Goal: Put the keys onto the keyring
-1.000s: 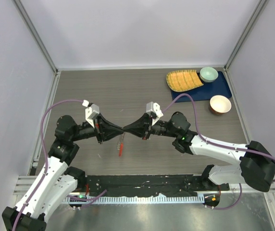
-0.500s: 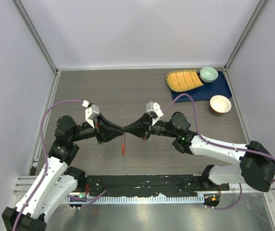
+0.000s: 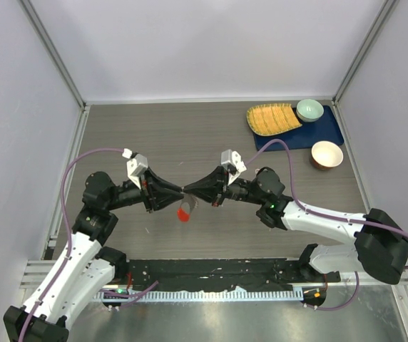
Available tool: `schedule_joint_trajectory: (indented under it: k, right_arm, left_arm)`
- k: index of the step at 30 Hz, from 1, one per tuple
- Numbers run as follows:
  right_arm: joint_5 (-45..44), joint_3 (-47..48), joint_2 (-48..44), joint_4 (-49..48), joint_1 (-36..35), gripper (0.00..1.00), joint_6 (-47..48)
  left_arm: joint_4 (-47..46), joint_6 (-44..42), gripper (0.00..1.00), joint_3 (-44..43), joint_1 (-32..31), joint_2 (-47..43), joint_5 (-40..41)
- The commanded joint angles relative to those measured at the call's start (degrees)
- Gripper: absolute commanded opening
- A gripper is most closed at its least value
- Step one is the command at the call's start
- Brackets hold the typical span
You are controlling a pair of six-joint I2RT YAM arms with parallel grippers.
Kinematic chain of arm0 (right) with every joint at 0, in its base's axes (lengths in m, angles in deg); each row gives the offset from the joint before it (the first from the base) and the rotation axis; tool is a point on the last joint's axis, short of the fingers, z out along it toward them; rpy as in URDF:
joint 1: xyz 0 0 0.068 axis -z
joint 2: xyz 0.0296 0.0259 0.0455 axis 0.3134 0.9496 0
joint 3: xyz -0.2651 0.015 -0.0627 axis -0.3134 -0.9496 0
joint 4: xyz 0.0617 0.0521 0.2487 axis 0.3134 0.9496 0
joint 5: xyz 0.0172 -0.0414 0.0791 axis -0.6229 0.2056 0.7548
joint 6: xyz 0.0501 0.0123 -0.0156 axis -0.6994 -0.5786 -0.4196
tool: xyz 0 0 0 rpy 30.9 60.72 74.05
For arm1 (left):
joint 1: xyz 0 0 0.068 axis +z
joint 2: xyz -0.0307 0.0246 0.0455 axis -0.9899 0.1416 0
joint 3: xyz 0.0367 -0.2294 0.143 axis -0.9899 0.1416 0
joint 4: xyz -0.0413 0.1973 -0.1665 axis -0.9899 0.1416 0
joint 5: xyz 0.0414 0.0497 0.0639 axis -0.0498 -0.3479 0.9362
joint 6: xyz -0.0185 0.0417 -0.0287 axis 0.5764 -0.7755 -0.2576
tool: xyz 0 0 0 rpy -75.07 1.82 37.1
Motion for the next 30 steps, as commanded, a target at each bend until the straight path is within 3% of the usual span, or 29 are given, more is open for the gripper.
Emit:
schedule_joint_trajectory:
  k: [1,7,16,19,23,26,30]
  right_arm:
    - [-1.81,-0.15,-1.7,-6.08,0.26,0.01,-1.18]
    - [-0.76,-0.5,-0.29,-8.19,0.26,0.01,-3.03]
    - [0.47,-0.94,1.2,-10.21,0.26,0.01,-4.52]
    - [0.56,-1.03,1.82,-11.27,0.26,0.01,-5.31]
    - [0.04,-0.94,1.64,-11.27,0.26,0.01,-5.32]
    - [-0.67,-1.11,1.29,-9.96,0.26,0.01,-4.88]
    - [-1.28,-0.06,-0.2,-3.82,0.52,0.06,-3.21]
  left_arm:
    - [-4.56,3.78,0.3,2.05,-0.2,-0.97,2.88]
    - [-7.73,5.11,0.21,2.93,-0.2,-1.94,3.5]
    - [-12.66,8.45,0.25,3.9,-0.12,-1.94,3.06]
    - [-12.92,8.54,0.2,3.9,-0.12,-1.68,2.36]
    - [-12.31,8.11,0.05,3.9,-0.21,-1.68,1.48]
    - [-9.24,5.13,0.0,3.2,-0.21,-2.29,1.83]
    - [3.47,-4.44,0.0,-0.56,-0.12,-3.26,5.43]
